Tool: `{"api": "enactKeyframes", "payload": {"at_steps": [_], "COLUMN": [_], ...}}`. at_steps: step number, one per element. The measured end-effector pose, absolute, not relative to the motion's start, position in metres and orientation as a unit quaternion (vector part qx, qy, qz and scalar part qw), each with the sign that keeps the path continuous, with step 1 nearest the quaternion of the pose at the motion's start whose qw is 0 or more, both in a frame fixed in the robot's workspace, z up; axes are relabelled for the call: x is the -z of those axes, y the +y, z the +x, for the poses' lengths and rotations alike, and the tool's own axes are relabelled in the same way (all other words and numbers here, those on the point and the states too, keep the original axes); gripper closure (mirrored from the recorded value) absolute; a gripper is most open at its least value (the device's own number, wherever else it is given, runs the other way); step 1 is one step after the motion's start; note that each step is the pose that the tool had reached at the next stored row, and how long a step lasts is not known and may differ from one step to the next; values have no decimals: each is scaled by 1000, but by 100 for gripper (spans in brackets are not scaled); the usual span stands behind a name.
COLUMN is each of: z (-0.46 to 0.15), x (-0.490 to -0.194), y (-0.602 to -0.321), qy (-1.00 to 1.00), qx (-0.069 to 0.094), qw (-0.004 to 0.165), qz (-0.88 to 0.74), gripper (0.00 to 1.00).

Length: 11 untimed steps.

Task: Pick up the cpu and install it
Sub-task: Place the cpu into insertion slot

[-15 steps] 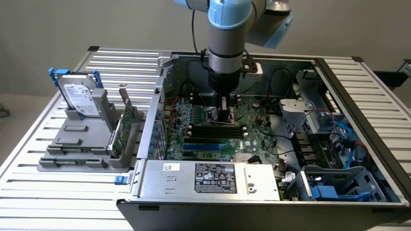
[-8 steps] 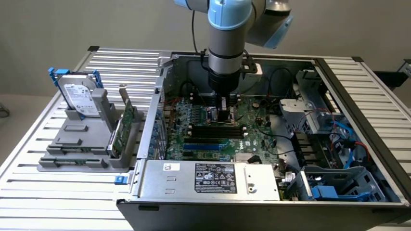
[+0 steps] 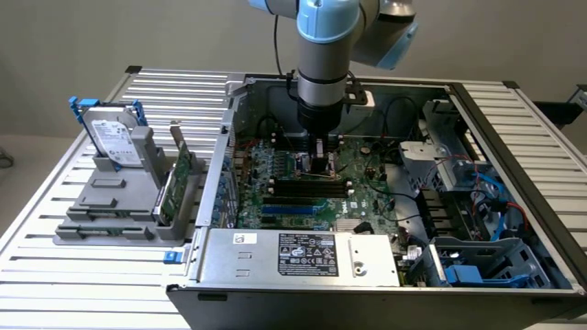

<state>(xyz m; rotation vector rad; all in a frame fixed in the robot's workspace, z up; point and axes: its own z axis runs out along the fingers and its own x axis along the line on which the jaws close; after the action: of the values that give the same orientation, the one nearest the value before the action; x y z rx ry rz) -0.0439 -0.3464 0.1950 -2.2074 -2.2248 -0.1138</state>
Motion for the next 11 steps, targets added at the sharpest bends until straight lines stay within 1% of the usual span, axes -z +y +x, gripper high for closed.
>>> {"api": "enactKeyframes", "payload": {"at_steps": [11], "z": [-44], "x": [-195], "y": [-346], "qy": [-708], "qx": [36], "qw": [3], "qz": [-705], "gripper": [45]}}
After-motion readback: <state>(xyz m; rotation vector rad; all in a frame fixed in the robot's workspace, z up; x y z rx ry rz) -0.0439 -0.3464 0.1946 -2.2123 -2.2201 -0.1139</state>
